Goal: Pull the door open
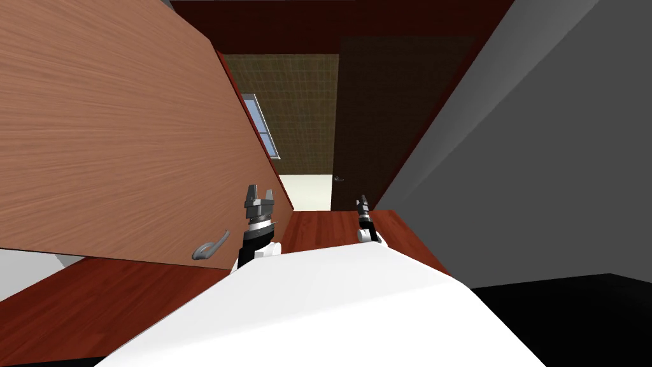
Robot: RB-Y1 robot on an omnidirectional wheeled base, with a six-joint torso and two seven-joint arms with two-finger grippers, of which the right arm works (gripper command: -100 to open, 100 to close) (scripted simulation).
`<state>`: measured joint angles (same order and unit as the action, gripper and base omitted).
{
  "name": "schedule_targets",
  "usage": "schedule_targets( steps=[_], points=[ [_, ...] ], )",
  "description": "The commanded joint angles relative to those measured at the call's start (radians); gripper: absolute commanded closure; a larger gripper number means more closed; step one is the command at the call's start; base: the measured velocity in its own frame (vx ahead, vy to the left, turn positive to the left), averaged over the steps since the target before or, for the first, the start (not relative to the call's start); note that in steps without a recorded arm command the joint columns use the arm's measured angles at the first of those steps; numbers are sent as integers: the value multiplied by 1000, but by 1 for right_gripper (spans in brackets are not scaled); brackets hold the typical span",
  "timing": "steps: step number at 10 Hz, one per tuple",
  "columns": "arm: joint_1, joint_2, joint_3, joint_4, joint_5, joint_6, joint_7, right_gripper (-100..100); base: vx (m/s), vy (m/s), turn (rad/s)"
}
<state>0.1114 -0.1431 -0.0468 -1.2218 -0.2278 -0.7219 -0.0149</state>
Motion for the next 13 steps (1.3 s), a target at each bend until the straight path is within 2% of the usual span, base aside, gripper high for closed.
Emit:
schedule_targets(
  steps=[1, 8, 13],
  points=[
    [-21, -7, -1, 49, -13, -6, 5, -100, 110, 9, 115],
    [-102, -27, -1, 255, -62, -41, 29, -100, 107, 6, 97],
    [-153, -39, -1, 384, -93, -63, 44, -100, 103, -9, 89]
  ],
)
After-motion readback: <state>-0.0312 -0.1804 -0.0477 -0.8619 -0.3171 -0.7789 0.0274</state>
